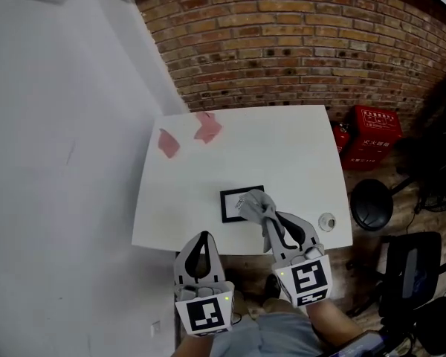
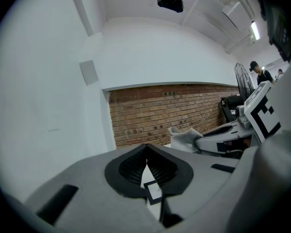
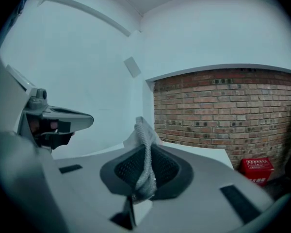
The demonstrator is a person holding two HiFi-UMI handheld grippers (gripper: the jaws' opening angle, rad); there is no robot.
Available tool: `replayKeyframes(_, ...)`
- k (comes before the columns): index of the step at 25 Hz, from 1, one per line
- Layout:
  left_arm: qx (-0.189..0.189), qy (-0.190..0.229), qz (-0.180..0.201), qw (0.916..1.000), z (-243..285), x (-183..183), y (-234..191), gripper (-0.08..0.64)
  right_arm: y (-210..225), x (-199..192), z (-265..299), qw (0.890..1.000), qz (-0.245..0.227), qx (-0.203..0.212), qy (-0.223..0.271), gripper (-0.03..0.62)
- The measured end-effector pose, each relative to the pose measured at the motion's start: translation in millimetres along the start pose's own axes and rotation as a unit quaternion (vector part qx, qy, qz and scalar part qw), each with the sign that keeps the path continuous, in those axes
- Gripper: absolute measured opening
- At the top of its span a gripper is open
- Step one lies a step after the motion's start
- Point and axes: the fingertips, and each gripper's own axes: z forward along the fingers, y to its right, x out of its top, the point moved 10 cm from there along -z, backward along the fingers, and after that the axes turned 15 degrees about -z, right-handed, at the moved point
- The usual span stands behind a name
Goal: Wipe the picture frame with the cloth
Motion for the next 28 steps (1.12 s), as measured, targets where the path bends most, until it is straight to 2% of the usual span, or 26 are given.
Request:
replayKeyframes(4,-0.007,-0.011,-0.004,0.9999,24,-1,-31,0.009,-11,4,36,1.000,-0.004,-0.003,-0.004,0.037)
replayKeyframes(7,-0.020,-0.022,0.007,0.9995,42,-4,-57,0.009,-23,0,65,1.000,-0.004,-0.008,-0.016,0.037)
replayKeyframes(15,-0.032,-0.092,-0.011,0.9952,89,-45,-116,0.009,-60,-32,134,0.997,0.022,0.014,-0.077,0.037)
replayKeyframes(25,-0.051,-0.192,-0.027,0.9796,115,-120,-152,0.009,-114,-95,165,0.984,0.070,0.048,-0.159,0.037)
replayKeyframes(28,-0.055,-0.210,-0.029,0.9757,122,-134,-158,0.009,-122,-108,170,0.980,0.081,0.053,-0.174,0.037)
